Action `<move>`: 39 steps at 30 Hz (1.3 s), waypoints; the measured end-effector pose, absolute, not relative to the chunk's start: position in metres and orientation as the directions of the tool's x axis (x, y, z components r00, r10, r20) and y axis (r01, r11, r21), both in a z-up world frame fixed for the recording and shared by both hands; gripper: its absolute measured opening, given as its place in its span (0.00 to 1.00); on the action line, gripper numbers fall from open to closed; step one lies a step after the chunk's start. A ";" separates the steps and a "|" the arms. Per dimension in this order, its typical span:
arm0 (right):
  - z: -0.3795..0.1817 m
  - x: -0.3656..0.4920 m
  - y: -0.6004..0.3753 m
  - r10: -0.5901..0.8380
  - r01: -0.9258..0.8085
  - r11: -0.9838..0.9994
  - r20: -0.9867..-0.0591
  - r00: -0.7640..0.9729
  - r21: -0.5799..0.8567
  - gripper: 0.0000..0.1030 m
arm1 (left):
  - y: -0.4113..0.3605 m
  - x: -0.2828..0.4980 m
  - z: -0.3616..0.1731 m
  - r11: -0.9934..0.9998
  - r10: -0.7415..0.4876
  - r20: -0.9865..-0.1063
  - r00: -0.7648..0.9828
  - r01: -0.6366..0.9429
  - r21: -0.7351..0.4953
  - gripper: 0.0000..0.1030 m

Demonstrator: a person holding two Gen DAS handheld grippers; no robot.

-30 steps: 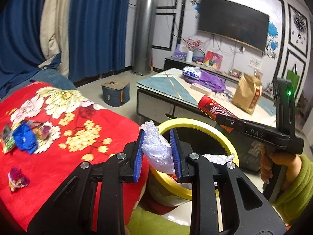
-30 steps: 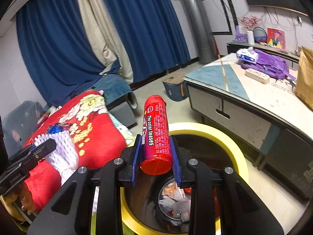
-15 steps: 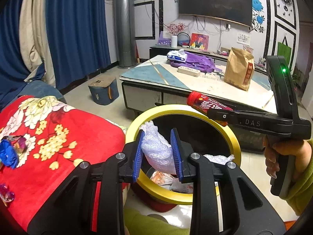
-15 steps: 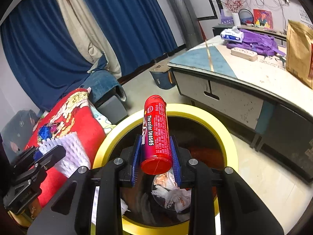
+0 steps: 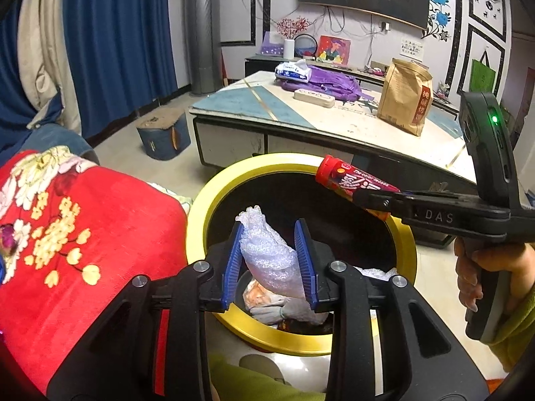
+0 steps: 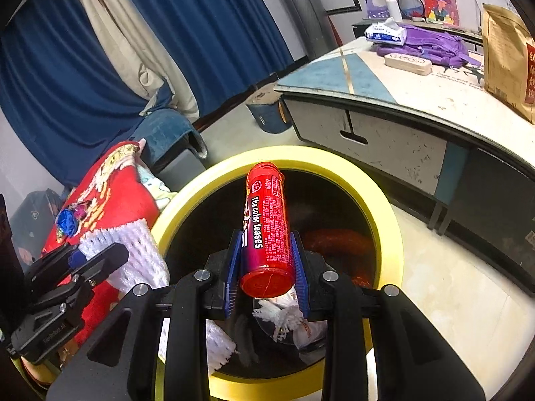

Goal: Collect trash
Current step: 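Open the right tool to drop the candy tube while the left tool drops the foam net, then move both open tools back to the trash on the bedspread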

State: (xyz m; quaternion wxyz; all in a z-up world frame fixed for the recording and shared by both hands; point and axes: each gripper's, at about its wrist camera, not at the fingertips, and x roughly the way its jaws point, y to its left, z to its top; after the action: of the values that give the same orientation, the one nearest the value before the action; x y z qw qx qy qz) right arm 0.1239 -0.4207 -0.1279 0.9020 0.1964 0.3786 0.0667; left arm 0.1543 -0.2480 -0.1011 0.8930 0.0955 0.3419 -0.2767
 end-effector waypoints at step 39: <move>-0.085 0.112 -0.390 0.181 -0.019 0.960 -0.566 0.804 0.280 0.67 | -0.169 0.149 -0.055 0.925 -0.376 -0.542 0.752 0.343 -0.165 0.89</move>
State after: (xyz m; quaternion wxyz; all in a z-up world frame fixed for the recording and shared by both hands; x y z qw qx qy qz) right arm 0.1121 -0.3904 -0.0847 0.9407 0.1312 0.3082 0.0532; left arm 0.1485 -0.1695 -0.0553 0.9355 -0.0277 0.2952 -0.1922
